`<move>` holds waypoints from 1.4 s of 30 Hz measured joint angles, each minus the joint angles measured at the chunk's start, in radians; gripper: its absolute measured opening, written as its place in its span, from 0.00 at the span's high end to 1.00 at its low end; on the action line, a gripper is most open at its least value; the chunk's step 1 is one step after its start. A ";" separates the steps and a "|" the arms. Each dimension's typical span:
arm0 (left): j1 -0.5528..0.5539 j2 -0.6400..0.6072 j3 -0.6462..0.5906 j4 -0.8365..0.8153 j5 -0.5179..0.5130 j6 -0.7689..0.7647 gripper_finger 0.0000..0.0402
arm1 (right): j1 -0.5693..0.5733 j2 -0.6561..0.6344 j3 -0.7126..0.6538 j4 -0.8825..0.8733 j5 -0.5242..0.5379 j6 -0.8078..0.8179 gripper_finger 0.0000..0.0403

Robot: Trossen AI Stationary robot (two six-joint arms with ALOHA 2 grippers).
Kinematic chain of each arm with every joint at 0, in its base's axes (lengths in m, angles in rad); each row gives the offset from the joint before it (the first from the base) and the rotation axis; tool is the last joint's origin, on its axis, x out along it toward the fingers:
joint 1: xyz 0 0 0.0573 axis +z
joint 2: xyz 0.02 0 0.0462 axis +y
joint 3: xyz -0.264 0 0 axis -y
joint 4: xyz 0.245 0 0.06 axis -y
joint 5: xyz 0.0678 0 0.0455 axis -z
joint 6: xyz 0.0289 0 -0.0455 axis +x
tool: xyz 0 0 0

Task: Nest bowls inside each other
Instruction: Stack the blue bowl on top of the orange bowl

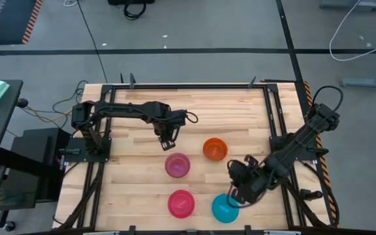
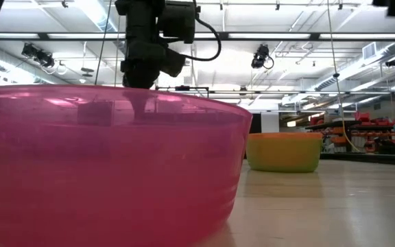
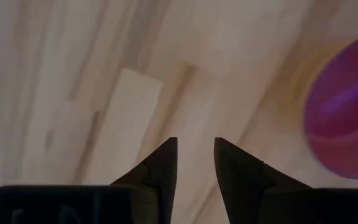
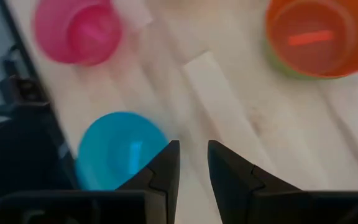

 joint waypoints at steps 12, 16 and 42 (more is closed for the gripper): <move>0.012 0.000 0.000 -0.016 -0.079 0.047 0.74 | 0.070 0.059 -0.064 0.028 -0.057 0.202 0.77; 0.023 0.000 0.000 -0.017 -0.079 0.048 0.75 | 0.071 0.103 -0.066 0.047 -0.093 0.230 0.77; 0.049 0.001 -0.001 0.009 -0.079 0.075 0.79 | 0.062 0.311 -0.066 0.188 -0.176 0.243 0.77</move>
